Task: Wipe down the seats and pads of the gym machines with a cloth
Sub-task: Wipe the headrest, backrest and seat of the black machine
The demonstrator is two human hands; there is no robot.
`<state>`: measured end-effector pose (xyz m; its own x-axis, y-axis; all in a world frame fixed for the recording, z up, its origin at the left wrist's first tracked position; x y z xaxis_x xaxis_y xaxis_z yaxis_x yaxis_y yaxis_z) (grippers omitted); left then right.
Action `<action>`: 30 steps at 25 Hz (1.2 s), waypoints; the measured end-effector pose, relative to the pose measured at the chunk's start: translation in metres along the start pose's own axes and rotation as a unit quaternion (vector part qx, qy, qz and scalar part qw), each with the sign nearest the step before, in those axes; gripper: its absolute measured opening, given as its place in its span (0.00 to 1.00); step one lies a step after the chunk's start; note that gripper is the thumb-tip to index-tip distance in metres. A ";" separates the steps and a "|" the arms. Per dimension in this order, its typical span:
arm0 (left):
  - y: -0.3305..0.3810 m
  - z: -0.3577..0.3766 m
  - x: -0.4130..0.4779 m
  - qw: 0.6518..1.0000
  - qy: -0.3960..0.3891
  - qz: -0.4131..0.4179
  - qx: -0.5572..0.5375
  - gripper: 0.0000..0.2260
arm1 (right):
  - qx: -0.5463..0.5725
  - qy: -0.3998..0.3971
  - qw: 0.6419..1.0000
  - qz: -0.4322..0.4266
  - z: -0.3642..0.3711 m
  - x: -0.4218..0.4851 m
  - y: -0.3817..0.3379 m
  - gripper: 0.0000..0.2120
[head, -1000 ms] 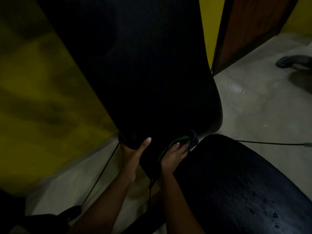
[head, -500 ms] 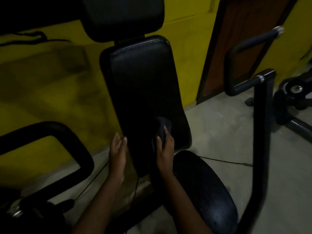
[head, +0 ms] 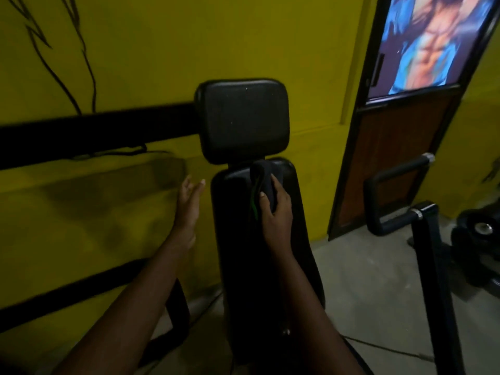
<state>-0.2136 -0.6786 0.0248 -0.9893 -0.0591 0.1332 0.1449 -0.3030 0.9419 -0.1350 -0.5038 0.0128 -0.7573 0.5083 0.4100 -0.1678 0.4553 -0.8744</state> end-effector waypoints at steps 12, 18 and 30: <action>0.034 0.072 0.177 0.975 -0.167 0.046 -0.139 0.34 | -0.208 0.168 0.944 -0.194 0.111 0.134 -0.075 0.24; 0.033 0.076 0.178 0.980 -0.069 0.160 -0.096 0.28 | -0.292 0.242 0.890 -0.255 0.117 0.168 -0.066 0.24; 0.040 0.074 0.163 0.969 -0.016 0.246 -0.002 0.43 | -0.319 0.239 0.889 -0.227 0.122 0.164 -0.072 0.26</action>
<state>-0.3705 -0.6298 0.1076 -0.8008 -0.1672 0.5752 0.5988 -0.2501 0.7609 -0.3240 -0.5422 0.1108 -0.3230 0.3500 0.8793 0.1210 0.9367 -0.3285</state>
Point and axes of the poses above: each hand's wrist, its own x-axis towards the middle knuckle, its own z-axis out of the palm, y = z × x, the point moved 5 cm from there along x, towards the middle knuckle, and after that the axes turned 12 degrees about -x, right-handed, at the moved point
